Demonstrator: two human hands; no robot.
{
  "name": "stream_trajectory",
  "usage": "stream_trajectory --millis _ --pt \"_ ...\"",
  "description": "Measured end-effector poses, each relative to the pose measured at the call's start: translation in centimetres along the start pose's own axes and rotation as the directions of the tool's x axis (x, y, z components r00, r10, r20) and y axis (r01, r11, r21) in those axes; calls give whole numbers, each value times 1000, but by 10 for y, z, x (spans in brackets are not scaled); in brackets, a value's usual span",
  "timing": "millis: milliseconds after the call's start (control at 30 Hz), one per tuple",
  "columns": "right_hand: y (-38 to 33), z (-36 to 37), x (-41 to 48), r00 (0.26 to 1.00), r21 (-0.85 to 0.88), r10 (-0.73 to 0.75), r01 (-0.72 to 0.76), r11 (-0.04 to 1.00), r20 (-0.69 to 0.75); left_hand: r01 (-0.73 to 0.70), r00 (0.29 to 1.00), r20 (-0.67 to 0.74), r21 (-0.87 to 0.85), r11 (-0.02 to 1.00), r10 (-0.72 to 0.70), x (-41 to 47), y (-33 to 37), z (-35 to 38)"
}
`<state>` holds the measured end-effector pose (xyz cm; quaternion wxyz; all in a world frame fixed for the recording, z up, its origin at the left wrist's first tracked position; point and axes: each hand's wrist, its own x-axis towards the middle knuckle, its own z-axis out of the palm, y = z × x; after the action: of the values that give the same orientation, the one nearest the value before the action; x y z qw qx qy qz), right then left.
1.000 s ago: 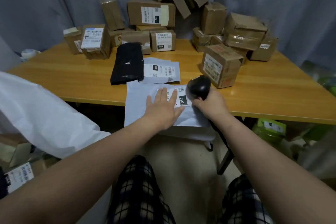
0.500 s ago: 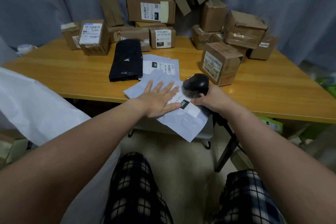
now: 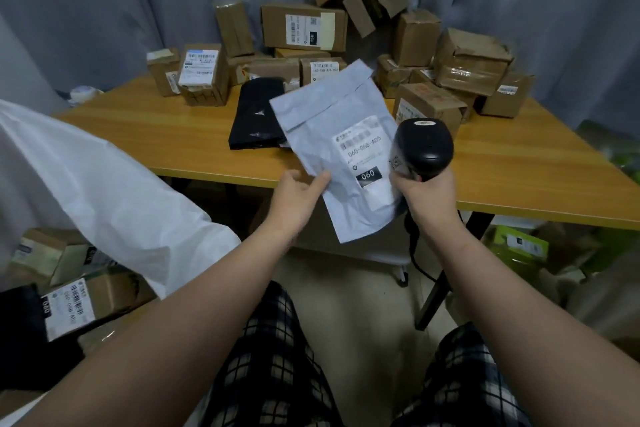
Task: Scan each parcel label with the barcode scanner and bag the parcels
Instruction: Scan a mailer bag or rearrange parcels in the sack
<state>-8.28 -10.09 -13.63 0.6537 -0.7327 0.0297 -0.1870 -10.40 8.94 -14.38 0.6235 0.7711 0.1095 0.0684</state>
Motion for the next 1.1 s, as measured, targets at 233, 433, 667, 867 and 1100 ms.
stream_trajectory --millis 233,433,667,867,1100 --pt "-16 10 2 989 40 -140 142 989 -43 96 994 89 -433 896 -64 17 51 39" --pt "-30 5 18 965 -73 -263 263 962 11 -64 998 -17 -346 936 63 56 58 28" --pt "-12 4 -5 960 -20 -225 232 973 166 -154 984 -126 -221 963 129 70 54 22" --pt "-15 11 -11 950 0 -274 278 961 152 -203 979 -98 -320 926 181 68 55 8" --pt "-13 21 -21 960 -6 -256 259 966 113 -146 989 -76 -395 907 126 73 56 3"
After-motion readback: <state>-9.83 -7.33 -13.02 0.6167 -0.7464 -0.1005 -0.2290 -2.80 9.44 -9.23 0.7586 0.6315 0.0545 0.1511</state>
